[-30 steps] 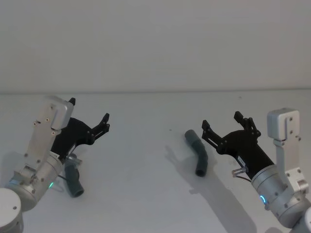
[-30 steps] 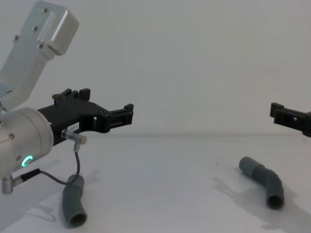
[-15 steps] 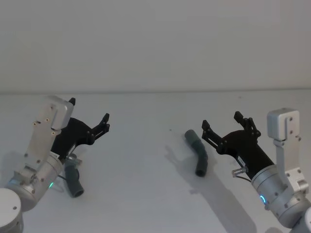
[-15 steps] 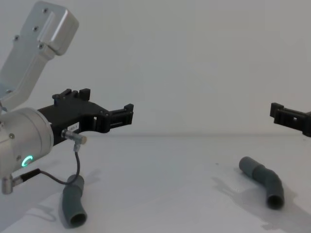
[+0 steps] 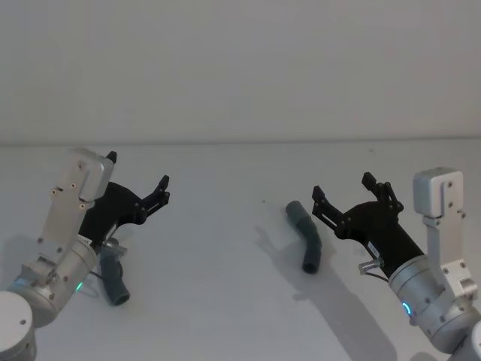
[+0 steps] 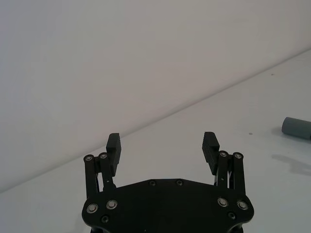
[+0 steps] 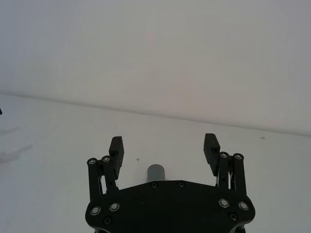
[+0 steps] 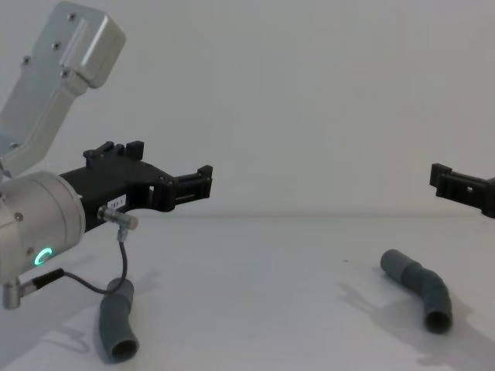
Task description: Use both hands to pick up one end of the pipe from the table, align the ends, and insert them.
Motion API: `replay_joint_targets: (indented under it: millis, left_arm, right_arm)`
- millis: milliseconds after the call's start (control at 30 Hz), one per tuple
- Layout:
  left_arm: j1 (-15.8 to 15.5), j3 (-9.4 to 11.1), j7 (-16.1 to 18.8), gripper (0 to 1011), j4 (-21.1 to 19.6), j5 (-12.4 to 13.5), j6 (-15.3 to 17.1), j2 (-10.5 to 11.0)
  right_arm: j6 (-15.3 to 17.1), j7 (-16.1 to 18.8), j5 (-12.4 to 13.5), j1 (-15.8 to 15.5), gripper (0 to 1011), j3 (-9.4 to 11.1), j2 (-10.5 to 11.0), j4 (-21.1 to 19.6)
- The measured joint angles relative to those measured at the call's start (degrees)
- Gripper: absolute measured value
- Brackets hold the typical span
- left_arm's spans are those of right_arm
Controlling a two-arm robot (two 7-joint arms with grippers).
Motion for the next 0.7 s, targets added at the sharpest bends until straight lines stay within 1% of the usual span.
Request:
replay_joint_targets:
  millis: [567, 700]
  left_arm:
    - [0.0, 0.0, 0.0, 1001, 0.0, 0.01, 0.01, -0.02]
    - [-0.08, -0.11, 0.05, 1002, -0.01, 0.0, 0.9, -0.26]
  right_arm:
    - [0.0, 0.0, 0.0, 0.0, 1002, 0.0, 0.0, 0.0]
    - [0.0, 0.0, 0.0, 0.0, 1002, 0.0, 0.0, 0.0]
